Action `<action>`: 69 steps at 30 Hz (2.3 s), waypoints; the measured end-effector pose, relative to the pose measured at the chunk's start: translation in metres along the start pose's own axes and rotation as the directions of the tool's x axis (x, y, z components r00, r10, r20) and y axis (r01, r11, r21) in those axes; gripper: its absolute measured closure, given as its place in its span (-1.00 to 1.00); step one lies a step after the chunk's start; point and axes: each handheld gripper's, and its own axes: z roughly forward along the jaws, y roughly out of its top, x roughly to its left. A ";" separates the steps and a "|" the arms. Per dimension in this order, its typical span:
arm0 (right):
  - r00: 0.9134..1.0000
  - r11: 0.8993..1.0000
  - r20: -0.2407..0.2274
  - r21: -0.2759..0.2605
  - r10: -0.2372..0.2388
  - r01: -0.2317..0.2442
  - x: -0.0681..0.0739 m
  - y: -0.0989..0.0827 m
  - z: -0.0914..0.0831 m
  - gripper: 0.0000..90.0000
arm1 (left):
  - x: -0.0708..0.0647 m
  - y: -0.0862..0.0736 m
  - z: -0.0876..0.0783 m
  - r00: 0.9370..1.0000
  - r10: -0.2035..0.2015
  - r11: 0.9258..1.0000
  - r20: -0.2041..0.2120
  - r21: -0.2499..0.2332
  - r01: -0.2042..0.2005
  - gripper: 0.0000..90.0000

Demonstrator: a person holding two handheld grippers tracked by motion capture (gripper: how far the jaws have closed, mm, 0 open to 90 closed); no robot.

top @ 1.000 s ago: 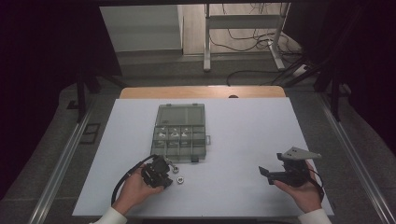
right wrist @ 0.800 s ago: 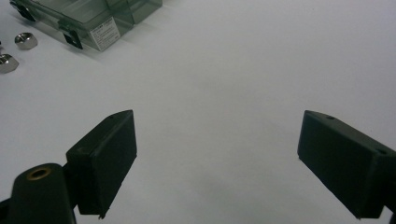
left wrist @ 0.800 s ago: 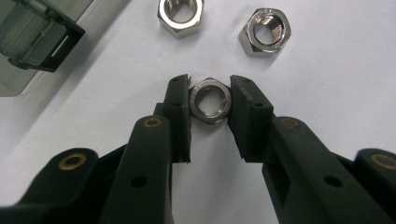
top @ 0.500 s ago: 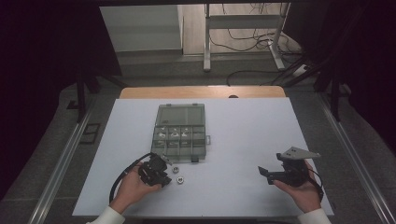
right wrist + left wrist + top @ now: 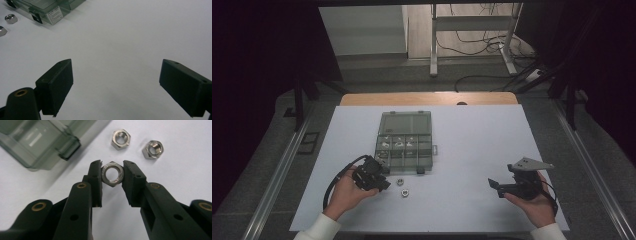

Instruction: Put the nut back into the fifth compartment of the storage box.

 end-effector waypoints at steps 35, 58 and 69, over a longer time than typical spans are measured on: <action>1.000 1.000 0.000 0.011 -0.004 0.004 -0.001 -0.002 0.002 -0.73 | 0.034 0.034 -0.024 0.999 -0.046 0.999 -0.027 -0.017 0.046 0.55; 1.000 1.000 -0.001 0.017 -0.006 0.006 -0.001 -0.002 0.003 -0.73 | 0.057 0.051 -0.017 0.995 -0.089 0.996 -0.037 0.017 0.089 0.55; 1.000 1.000 -0.002 0.025 -0.006 0.006 0.000 -0.002 0.004 -0.73 | 0.064 0.056 -0.006 0.993 -0.107 0.993 -0.043 0.042 0.109 0.55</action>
